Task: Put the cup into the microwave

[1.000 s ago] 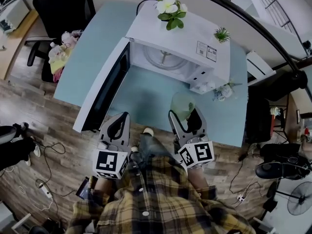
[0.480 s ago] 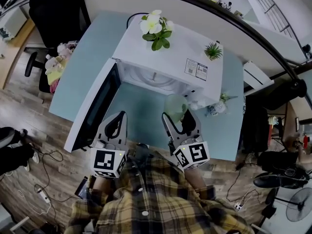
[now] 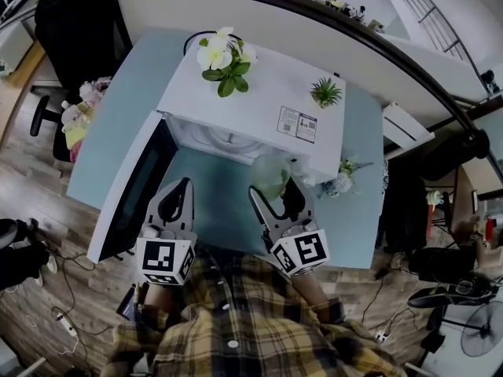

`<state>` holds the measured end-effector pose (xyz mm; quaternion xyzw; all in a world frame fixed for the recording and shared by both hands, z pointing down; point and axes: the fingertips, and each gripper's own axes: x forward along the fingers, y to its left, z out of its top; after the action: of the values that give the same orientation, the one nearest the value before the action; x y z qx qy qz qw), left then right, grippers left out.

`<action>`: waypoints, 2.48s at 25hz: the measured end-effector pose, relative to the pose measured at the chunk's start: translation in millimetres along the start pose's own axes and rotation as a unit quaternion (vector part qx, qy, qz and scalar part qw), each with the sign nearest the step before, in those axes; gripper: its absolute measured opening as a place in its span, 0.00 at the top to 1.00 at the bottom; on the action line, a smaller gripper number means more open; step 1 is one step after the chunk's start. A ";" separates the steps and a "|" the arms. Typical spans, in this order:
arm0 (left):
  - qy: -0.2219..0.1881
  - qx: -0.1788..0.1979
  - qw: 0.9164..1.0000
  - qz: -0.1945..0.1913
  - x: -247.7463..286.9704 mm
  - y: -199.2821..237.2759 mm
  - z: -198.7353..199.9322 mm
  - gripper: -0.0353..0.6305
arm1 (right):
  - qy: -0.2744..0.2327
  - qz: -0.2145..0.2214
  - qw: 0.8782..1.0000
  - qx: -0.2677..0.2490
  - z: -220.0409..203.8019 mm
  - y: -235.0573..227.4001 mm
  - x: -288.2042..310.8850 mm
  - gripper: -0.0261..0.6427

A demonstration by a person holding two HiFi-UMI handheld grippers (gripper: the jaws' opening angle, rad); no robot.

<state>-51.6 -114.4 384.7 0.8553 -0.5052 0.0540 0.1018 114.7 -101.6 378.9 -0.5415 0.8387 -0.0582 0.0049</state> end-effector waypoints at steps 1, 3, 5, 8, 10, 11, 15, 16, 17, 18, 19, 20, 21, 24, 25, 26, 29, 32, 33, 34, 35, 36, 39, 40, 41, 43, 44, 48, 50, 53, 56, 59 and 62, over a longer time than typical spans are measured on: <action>0.001 0.000 1.000 0.000 1.6 0.0 -0.1 0.96 | 0.000 -0.001 1.000 0.002 -0.3 -1.4 0.6 0.47; 0.003 0.000 1.000 -0.001 4.8 0.5 0.0 0.96 | 0.001 -0.001 1.000 0.005 -1.3 -3.3 2.3 0.47; 0.006 -0.001 1.000 -0.001 7.8 2.3 -0.7 0.96 | 0.004 0.000 1.000 0.006 -2.8 -3.4 4.6 0.47; 0.010 -0.004 1.000 -0.005 12.4 6.5 -1.9 0.96 | 0.009 0.001 1.000 0.004 -4.5 -2.4 9.3 0.47; 0.012 -0.004 1.000 -0.011 16.8 9.3 -1.5 0.96 | 0.009 0.000 1.000 0.003 -4.3 -3.1 13.2 0.47; 0.013 -0.003 1.000 -0.016 19.2 10.6 -1.1 0.96 | 0.009 -0.001 1.000 0.002 -3.9 -3.2 15.0 0.47; 0.017 0.000 0.999 -0.029 28.1 16.2 3.3 0.96 | 0.009 -0.004 1.000 0.001 -2.6 0.1 21.6 0.47; 0.017 0.001 0.999 -0.031 29.8 17.7 4.5 0.96 | 0.009 -0.005 1.000 0.002 -2.4 0.9 23.6 0.47; 0.017 0.001 0.999 -0.033 31.1 19.0 5.0 0.96 | 0.010 -0.007 1.000 0.003 -2.6 1.4 25.5 0.47; 0.019 0.001 0.999 -0.035 31.9 19.9 4.8 0.96 | 0.011 -0.008 1.000 0.004 -3.1 2.0 27.2 0.47; 0.020 0.000 0.999 -0.037 32.2 20.8 4.1 0.96 | 0.013 -0.008 1.000 0.003 -3.9 2.8 28.8 0.47; 0.022 -0.001 0.999 -0.038 32.3 21.7 3.3 0.96 | 0.015 -0.007 1.000 0.001 -4.9 4.1 30.4 0.47; 0.023 -0.002 0.999 -0.038 32.3 22.6 2.6 0.96 | 0.017 -0.005 1.000 -0.002 -5.8 5.6 31.8 0.47; 0.025 -0.003 0.999 -0.041 32.4 23.8 0.4 0.96 | 0.021 -0.001 1.000 -0.005 -9.1 9.0 34.5 0.47; 0.026 -0.004 0.999 -0.042 32.5 23.6 -0.6 0.96 | 0.022 0.000 1.000 -0.005 -10.5 9.6 35.4 0.47; 0.027 -0.005 0.999 -0.043 32.4 23.4 -1.8 0.96 | 0.024 0.002 1.000 -0.005 -12.0 10.4 36.5 0.47; 0.032 -0.011 0.999 -0.041 29.9 23.4 -6.5 0.96 | 0.030 0.010 0.999 -0.005 -17.1 14.1 39.8 0.47; 0.037 -0.017 0.998 -0.039 27.1 23.9 -11.3 0.96 | 0.038 0.018 0.999 -0.003 -23.7 16.9 43.1 0.47; 0.039 -0.018 0.998 -0.038 26.2 24.1 -13.1 0.96 | 0.040 0.021 0.999 -0.002 -26.3 18.1 44.6 0.47; 0.040 -0.019 0.998 -0.037 25.4 24.2 -15.0 0.96 | 0.043 0.024 0.999 -0.003 -29.0 19.5 46.1 0.47; 0.042 -0.019 0.998 -0.037 24.6 24.3 -16.7 0.96 | 0.045 0.027 0.999 -0.003 -31.8 20.9 47.8 0.47; 0.043 -0.018 0.998 -0.037 24.0 24.3 -18.4 0.96 | 0.047 0.029 0.999 -0.003 -34.5 22.0 49.6 0.47; 0.050 -0.015 0.998 -0.038 22.4 23.6 -25.0 0.96 | 0.048 0.028 0.998 -0.001 -42.0 22.6 54.8 0.47; 0.053 -0.015 0.998 -0.039 22.0 22.9 -27.6 0.96 | 0.049 0.026 0.998 0.001 -44.9 22.1 56.1 0.47; 0.056 -0.016 0.997 -0.041 22.0 22.1 -30.3 0.96 | 0.050 0.025 0.998 0.001 -48.0 21.5 57.4 0.47; 0.061 -0.017 0.997 -0.045 22.8 20.0 -35.0 0.96 | 0.052 0.021 0.998 0.001 -54.5 19.4 60.3 0.47; 0.063 -0.017 0.997 -0.048 23.3 18.7 -37.2 0.96 | 0.054 0.019 0.998 0.000 -57.8 17.8 61.9 0.47; 0.074 -0.017 0.995 -0.059 24.8 14.0 -46.5 0.96 | 0.064 0.006 0.998 0.004 -72.8 8.2 67.8 0.47; 0.078 -0.017 0.995 -0.065 26.1 11.1 -49.1 0.96 | 0.065 -0.002 0.998 0.015 -78.3 3.3 70.9 0.47; 0.080 -0.017 0.994 -0.072 28.9 8.3 -51.3 0.96 | 0.063 -0.006 0.998 0.023 -84.1 -2.2 78.0 0.47; 0.081 -0.017 0.994 -0.078 31.1 4.3 -53.4 0.96 | 0.063 -0.010 0.998 0.024 -90.8 -4.6 85.9 0.47; 0.081 -0.015 0.993 -0.084 33.8 1.4 -55.8 0.96 | 0.062 -0.016 0.998 0.025 -96.2 -6.3 94.2 0.47; 0.082 -0.015 0.993 -0.086 36.5 0.7 -59.4 0.96 | 0.059 -0.024 0.998 0.025 -100.5 -7.7 102.2 0.47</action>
<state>-33.9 -132.3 449.8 0.8867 -0.4202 0.1079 0.1600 72.2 -188.3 485.1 -0.5566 0.8227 -0.1113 -0.0325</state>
